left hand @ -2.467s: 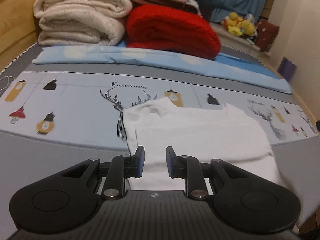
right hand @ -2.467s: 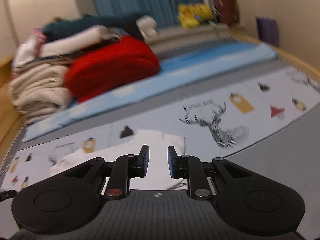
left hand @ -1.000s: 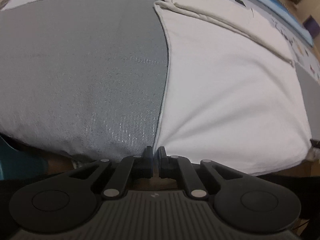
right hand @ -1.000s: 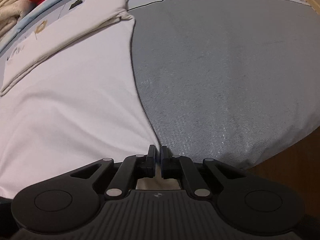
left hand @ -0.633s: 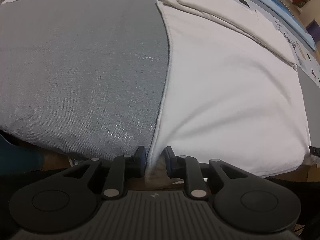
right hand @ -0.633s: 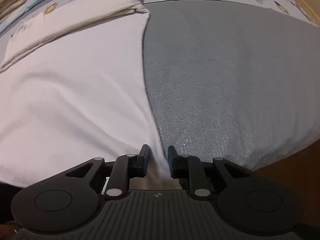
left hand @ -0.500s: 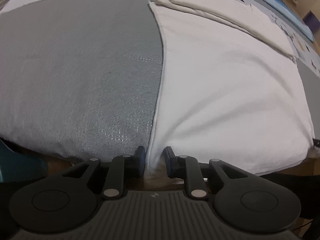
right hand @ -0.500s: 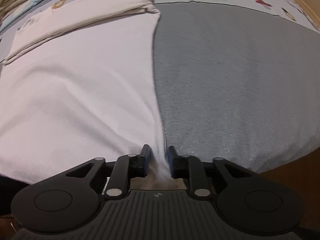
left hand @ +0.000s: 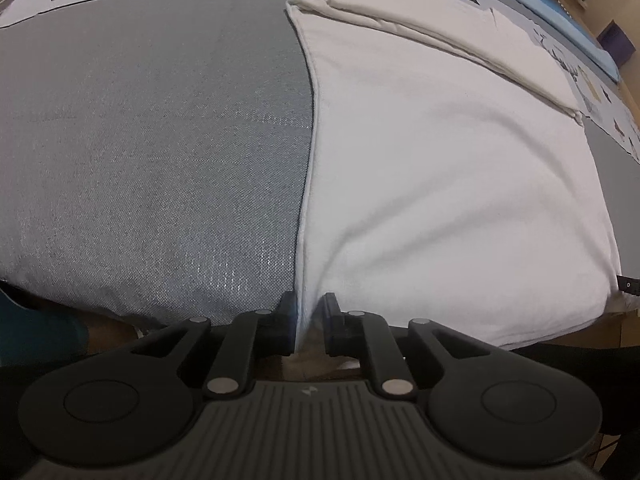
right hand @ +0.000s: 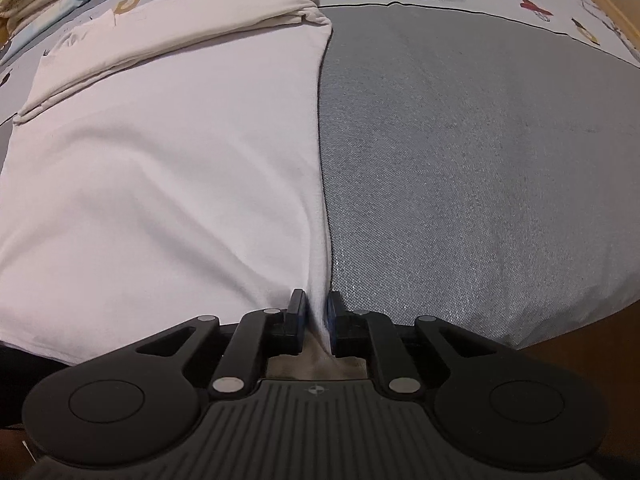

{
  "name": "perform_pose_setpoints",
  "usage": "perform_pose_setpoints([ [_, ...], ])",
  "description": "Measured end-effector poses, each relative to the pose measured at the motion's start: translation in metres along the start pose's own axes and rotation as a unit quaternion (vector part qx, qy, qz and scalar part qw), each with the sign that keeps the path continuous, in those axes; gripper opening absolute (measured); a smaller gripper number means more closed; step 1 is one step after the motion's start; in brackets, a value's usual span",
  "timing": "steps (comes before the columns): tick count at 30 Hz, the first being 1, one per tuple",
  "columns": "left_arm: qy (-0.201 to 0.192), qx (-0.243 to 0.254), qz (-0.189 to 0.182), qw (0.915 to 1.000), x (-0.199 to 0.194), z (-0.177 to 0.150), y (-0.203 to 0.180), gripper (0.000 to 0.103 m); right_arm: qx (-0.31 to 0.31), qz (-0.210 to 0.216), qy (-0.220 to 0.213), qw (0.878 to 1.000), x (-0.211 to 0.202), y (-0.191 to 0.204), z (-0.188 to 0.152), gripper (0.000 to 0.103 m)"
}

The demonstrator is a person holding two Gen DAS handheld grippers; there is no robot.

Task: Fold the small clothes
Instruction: 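Pinch the shirt hem with the left tool while the right tool pinches it too, then lift the hem with both tools and fold it toward the collar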

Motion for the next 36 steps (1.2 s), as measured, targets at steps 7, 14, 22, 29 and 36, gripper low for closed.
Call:
perform_pose_setpoints([
  [7,0.0,0.004,0.008,1.0,0.007,-0.001,-0.006,0.013,-0.004,0.011,-0.005,1.0,-0.002,0.0,-0.002,0.007],
  [14,0.0,0.009,0.013,0.9999,0.009,-0.003,-0.009,0.013,-0.003,0.014,-0.008,1.0,-0.003,-0.002,-0.003,0.006],
  [22,-0.022,0.049,0.012,0.9985,-0.006,0.0,-0.022,0.004,0.036,0.047,-0.054,0.997,-0.027,-0.017,0.003,0.005],
  [29,-0.079,0.089,-0.022,0.9927,-0.061,0.012,-0.041,0.003,0.08,0.1,-0.127,0.984,-0.091,-0.038,0.014,0.005],
  [36,-0.119,0.135,-0.059,0.9819,-0.139,0.002,-0.052,0.002,0.103,0.146,-0.17,0.969,-0.144,-0.07,0.0,0.004],
])
Point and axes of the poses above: each gripper's, at about its wrist camera, not at the fingertips, and x roughly the way its jaws point, y to its left, z to its top, the point moved 1 cm from there along x, roughly the way its jaws point, and after that the axes turned 15 degrees about -z, right-handed, at the moved point
